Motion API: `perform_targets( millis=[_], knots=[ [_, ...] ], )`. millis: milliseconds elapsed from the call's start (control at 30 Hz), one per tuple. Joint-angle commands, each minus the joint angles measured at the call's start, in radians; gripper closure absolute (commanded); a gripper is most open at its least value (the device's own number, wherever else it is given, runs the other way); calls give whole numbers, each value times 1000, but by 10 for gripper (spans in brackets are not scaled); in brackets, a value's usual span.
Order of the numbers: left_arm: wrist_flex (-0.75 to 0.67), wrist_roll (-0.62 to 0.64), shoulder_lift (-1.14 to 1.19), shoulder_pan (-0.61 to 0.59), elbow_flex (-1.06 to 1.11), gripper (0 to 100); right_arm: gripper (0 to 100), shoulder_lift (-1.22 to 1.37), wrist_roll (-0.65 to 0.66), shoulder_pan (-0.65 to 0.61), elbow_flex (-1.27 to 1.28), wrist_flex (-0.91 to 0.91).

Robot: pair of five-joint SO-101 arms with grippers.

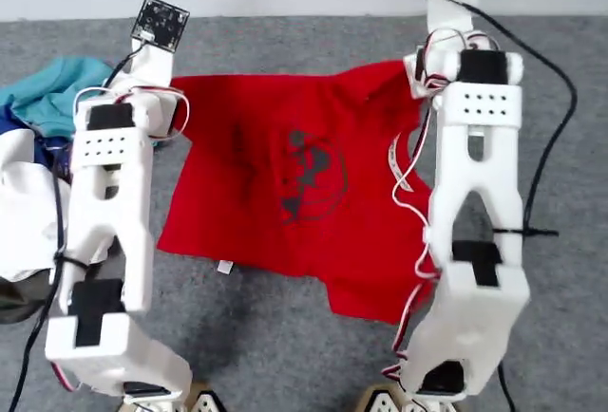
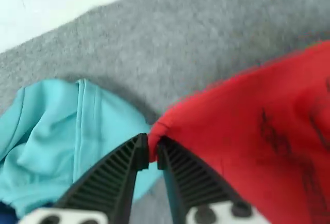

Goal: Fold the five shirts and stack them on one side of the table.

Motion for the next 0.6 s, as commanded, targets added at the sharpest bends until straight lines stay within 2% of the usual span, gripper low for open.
perform_targets(
  millis=[0,167,300,567],
  knots=[
    [127,-61,-101,-11,-45,987,991,-165,23,-2,-11,229],
    [321,-133,-130,-5,-41,987,991,-243,98,-2,0,460],
    [423,-147,-130,-12,-39,987,991,-291,104,21,110,456],
    [542,-146,-132,-12,-38,987,991,-573,115,1,595,395]
  ],
)
